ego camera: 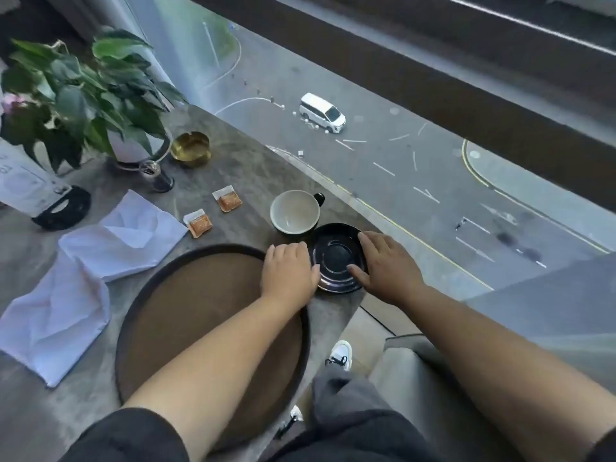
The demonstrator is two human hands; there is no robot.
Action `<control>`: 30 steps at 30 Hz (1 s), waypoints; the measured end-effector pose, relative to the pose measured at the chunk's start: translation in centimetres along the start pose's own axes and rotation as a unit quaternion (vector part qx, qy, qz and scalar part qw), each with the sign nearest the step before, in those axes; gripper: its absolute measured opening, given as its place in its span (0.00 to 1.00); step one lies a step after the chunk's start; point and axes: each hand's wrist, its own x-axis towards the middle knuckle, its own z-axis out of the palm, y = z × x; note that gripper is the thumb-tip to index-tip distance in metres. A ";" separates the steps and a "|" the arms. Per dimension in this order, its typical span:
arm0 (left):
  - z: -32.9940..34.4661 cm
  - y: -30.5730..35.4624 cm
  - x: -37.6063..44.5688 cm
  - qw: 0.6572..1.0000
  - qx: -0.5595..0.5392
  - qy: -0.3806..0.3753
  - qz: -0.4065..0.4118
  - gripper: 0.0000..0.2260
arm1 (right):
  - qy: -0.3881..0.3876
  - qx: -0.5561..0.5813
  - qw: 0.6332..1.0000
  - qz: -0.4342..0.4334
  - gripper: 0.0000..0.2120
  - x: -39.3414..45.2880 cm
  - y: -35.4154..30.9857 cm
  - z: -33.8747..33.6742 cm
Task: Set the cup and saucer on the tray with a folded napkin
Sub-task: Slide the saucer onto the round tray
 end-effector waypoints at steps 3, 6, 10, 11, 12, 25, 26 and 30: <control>0.5 0.1 0.6 0.999 0.000 0.001 -0.048 0.16 | 0.004 0.013 1.000 0.027 0.33 0.5 0.5 0.9; 1.3 0.1 0.9 0.996 -0.014 -0.024 -0.081 0.15 | 0.001 0.030 0.998 0.060 0.31 0.9 0.8 1.5; 1.7 -0.1 1.5 0.995 -0.015 -0.021 -0.094 0.14 | -0.015 0.069 0.992 0.105 0.28 1.2 0.9 1.9; 1.8 -0.1 1.7 0.995 -0.016 -0.021 -0.095 0.14 | -0.022 0.086 0.989 0.122 0.27 1.3 0.9 2.0; 1.9 -0.1 1.8 0.995 -0.018 -0.024 -0.094 0.14 | -0.032 0.103 0.984 0.139 0.25 1.4 0.9 2.1; 1.2 0.5 2.5 0.992 -0.079 -0.029 -0.092 0.12 | -0.013 0.270 0.933 0.236 0.13 1.7 1.4 2.0; 1.0 0.6 2.2 0.993 -0.083 -0.021 -0.085 0.12 | -0.007 0.268 0.934 0.235 0.13 1.5 1.4 1.8; 0.2 0.5 0.3 0.987 -0.144 0.005 -0.068 0.11 | 0.015 0.261 0.941 0.217 0.12 0.3 0.9 0.7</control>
